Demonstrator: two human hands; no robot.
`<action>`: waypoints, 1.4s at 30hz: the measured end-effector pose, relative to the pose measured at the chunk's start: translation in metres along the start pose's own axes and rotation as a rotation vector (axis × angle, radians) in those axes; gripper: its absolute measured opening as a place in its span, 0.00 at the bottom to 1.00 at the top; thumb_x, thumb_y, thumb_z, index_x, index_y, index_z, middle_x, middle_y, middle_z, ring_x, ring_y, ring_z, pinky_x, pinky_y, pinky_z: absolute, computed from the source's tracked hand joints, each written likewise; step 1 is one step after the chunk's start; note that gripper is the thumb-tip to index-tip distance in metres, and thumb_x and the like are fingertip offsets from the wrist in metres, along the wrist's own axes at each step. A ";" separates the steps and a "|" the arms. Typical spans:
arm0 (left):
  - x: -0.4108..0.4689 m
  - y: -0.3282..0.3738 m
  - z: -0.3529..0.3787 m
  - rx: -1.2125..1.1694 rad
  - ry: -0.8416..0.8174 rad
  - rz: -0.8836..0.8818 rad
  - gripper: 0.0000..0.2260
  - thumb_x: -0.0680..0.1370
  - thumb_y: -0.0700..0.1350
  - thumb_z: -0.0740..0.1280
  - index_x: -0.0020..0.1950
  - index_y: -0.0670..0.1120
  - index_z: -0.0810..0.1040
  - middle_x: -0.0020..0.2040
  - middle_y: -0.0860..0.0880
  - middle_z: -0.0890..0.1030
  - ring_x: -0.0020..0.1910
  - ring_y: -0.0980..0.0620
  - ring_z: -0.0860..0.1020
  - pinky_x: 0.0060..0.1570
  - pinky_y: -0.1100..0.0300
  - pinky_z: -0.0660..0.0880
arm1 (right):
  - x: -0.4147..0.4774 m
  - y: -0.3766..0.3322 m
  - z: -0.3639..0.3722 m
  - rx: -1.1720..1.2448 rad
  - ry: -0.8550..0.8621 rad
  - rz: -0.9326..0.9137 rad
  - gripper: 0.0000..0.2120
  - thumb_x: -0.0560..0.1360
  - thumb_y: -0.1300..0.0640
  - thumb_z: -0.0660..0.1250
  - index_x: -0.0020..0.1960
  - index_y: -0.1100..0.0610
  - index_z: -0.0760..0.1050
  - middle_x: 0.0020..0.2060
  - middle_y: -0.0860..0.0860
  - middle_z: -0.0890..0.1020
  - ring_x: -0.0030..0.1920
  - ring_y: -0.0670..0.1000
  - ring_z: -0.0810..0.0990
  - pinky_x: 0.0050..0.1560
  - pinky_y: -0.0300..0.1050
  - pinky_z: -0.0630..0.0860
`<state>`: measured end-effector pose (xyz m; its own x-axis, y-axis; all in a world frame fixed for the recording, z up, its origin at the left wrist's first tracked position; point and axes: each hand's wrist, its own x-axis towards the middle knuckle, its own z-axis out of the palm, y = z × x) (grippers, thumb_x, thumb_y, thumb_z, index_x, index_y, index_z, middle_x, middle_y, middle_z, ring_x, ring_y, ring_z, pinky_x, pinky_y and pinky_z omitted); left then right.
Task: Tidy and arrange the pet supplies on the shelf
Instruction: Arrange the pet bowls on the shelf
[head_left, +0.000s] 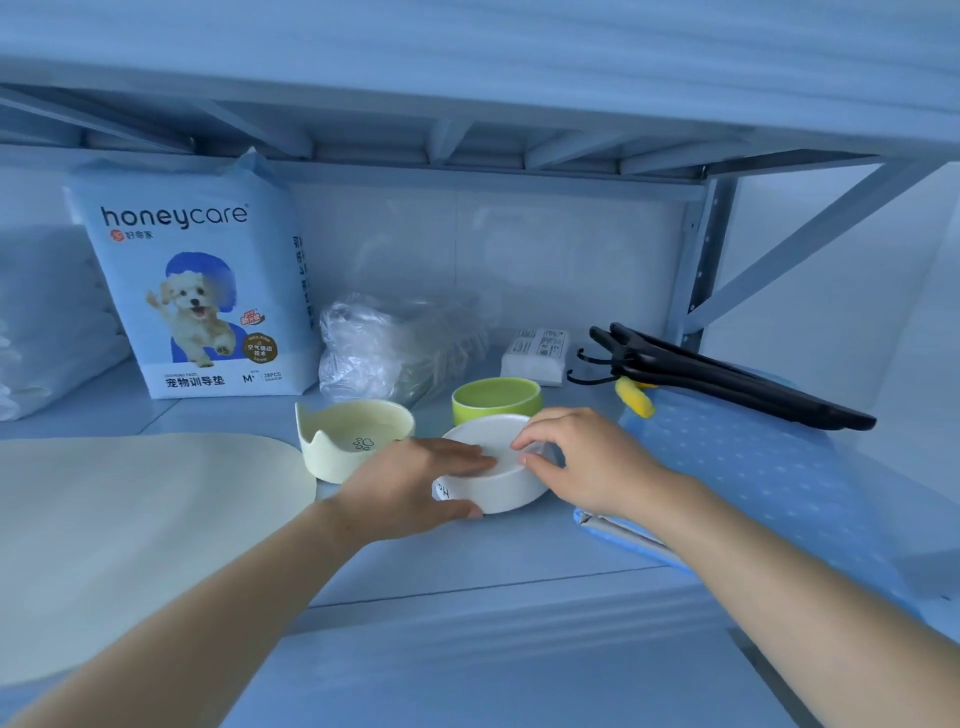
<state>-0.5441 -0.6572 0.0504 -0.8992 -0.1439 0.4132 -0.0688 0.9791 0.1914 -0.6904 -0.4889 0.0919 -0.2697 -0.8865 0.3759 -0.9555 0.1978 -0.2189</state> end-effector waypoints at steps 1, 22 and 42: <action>-0.002 0.002 0.000 0.005 0.032 -0.013 0.23 0.70 0.56 0.72 0.65 0.59 0.73 0.66 0.62 0.72 0.64 0.64 0.70 0.59 0.74 0.62 | 0.001 0.000 0.000 0.009 0.005 -0.020 0.10 0.76 0.52 0.64 0.55 0.52 0.79 0.54 0.45 0.80 0.56 0.48 0.76 0.57 0.46 0.73; 0.021 0.008 -0.041 -0.182 0.158 -0.285 0.16 0.77 0.60 0.55 0.54 0.53 0.75 0.44 0.48 0.80 0.44 0.48 0.77 0.46 0.63 0.72 | 0.027 0.012 -0.009 0.147 0.122 -0.166 0.23 0.73 0.54 0.67 0.67 0.48 0.69 0.63 0.45 0.75 0.62 0.48 0.73 0.60 0.41 0.69; 0.042 -0.005 -0.030 -0.098 0.321 -0.329 0.15 0.75 0.37 0.61 0.50 0.55 0.81 0.41 0.58 0.82 0.42 0.57 0.79 0.39 0.72 0.69 | 0.031 0.012 -0.005 0.234 0.100 0.085 0.17 0.67 0.63 0.64 0.51 0.46 0.78 0.37 0.45 0.81 0.34 0.47 0.75 0.30 0.35 0.67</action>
<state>-0.5680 -0.6728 0.0934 -0.6565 -0.4964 0.5680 -0.2728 0.8582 0.4348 -0.7107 -0.5120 0.1058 -0.3695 -0.8226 0.4322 -0.8782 0.1572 -0.4517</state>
